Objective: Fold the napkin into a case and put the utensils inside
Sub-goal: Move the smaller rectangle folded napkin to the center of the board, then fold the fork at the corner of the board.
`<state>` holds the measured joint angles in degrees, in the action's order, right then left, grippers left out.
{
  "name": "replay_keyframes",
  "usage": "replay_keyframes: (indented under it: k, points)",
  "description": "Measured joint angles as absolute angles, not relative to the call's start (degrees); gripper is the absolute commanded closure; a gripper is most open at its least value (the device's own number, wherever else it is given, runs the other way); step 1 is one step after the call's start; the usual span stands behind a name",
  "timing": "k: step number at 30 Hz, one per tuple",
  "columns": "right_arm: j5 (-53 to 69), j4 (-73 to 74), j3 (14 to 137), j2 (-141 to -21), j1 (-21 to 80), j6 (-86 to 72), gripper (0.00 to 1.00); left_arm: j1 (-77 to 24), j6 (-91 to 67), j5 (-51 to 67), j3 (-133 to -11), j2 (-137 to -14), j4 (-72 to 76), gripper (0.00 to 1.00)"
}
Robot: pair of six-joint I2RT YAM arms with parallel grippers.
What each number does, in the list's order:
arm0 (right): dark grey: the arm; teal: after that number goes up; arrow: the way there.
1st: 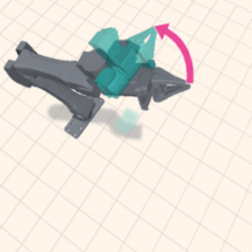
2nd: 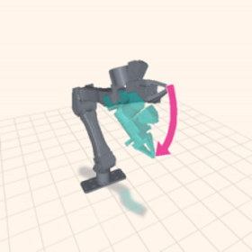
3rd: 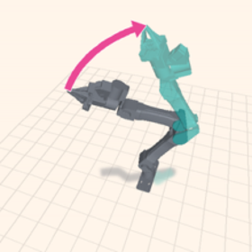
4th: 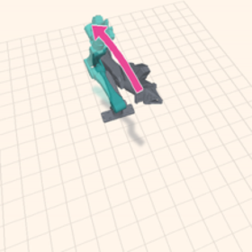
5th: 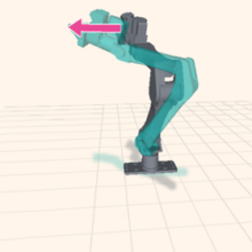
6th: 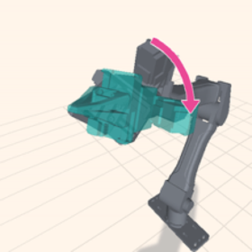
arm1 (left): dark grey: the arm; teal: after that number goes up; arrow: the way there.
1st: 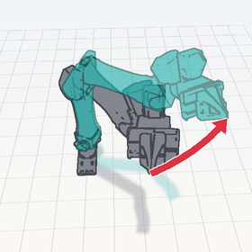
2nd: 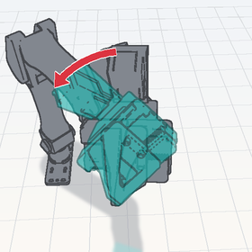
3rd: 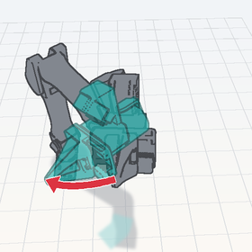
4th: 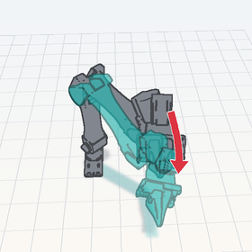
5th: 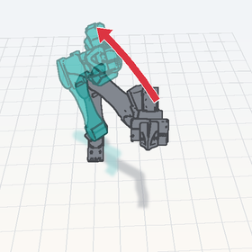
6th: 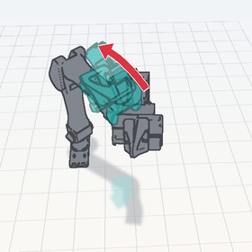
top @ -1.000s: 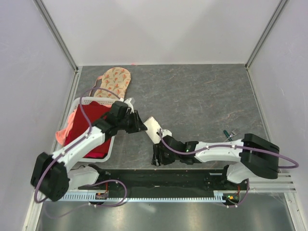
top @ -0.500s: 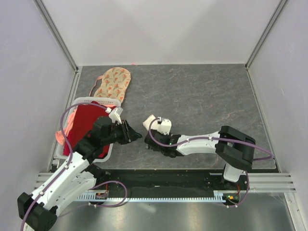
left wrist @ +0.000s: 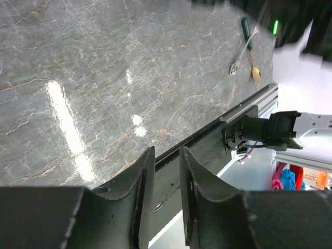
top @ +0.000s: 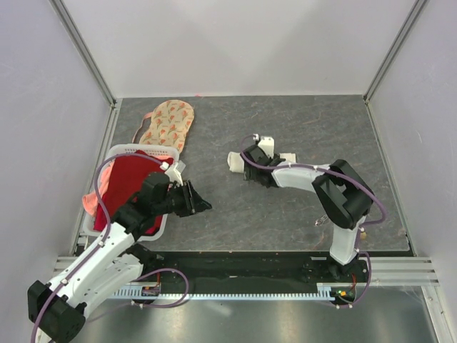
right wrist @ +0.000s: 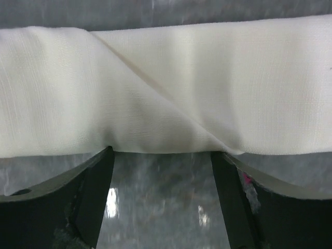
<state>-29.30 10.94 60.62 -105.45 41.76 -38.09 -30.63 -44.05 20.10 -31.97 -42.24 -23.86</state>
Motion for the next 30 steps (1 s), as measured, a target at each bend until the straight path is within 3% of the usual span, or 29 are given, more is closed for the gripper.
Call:
replay_keyframes:
  k: [10, 16, 23, 30]
  points:
    - [-29.19, 12.82, 69.23, -109.14, 35.03, -24.43, 0.08, -30.63, -44.05, 23.33, -32.16, -45.34, -22.13, 0.63]
    - [-25.61, 15.7, 63.07, -97.23, 33.43, -26.0, 0.11, -30.63, -44.12, 24.38, -39.03, -59.59, -17.43, 0.71]
    - [-18.26, 19.44, 61.39, -91.31, 20.73, -32.69, 0.13, -30.61, -44.07, 23.9, -59.11, -84.16, -12.56, 0.76]
    - [-11.09, 29.87, 53.39, -77.01, 6.7, -37.69, 0.14, -36.75, -44.12, 22.61, -60.51, -86.89, -8.05, 0.7]
